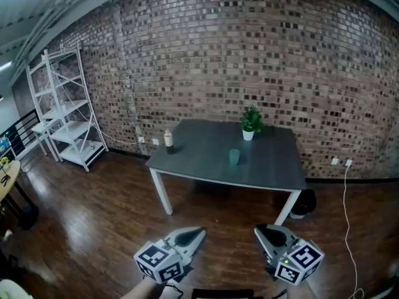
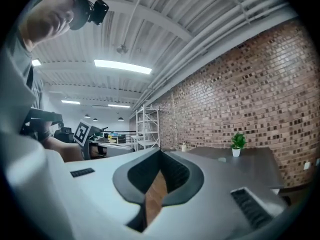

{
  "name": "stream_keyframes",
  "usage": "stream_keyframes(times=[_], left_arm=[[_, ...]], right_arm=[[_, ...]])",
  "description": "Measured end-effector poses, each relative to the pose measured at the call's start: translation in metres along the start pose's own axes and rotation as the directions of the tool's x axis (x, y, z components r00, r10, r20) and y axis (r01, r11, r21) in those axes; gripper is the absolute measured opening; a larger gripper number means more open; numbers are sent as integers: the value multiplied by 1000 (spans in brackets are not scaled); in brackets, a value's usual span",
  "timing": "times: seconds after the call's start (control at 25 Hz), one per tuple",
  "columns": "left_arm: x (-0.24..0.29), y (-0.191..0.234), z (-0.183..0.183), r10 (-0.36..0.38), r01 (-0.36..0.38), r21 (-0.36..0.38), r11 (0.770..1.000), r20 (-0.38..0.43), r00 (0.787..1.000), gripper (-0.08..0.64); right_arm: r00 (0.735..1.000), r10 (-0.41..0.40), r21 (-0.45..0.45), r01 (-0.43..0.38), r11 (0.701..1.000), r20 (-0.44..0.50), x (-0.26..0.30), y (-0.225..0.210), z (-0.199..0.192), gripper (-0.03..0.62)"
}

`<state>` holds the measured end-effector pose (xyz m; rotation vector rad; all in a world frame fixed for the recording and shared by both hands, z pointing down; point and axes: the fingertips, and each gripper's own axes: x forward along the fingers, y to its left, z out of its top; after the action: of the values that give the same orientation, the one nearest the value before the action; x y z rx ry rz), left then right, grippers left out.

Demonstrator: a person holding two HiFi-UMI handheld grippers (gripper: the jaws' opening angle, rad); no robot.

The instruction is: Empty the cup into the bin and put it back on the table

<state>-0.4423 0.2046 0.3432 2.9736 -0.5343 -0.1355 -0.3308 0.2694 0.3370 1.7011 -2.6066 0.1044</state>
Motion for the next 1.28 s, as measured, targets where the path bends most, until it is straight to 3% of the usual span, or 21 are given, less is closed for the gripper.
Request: stream_keyframes(times=[0.12, 0.36, 0.68, 0.96, 1.28], left_arm=[[22, 15, -4, -2, 2, -5, 1000, -29, 1000, 0], [70, 67, 2, 2, -2, -23, 1000, -13, 1000, 0], [121, 140, 9, -95, 95, 9, 995, -25, 995, 0], [163, 196, 7, -92, 92, -27, 995, -14, 996, 0], [231, 241, 7, -74, 74, -55, 996, 13, 997, 0]], right_arm=[[1000, -6, 11, 6, 1000, -4, 18, -24, -4, 0], [999, -36, 35, 36, 999, -5, 59, -84, -4, 0], [997, -71, 3, 71, 997, 6, 134, -130, 10, 0], [996, -83, -10, 82, 997, -31, 181, -168, 7, 0], [996, -87, -1, 87, 996, -31, 227, -242, 11, 0]])
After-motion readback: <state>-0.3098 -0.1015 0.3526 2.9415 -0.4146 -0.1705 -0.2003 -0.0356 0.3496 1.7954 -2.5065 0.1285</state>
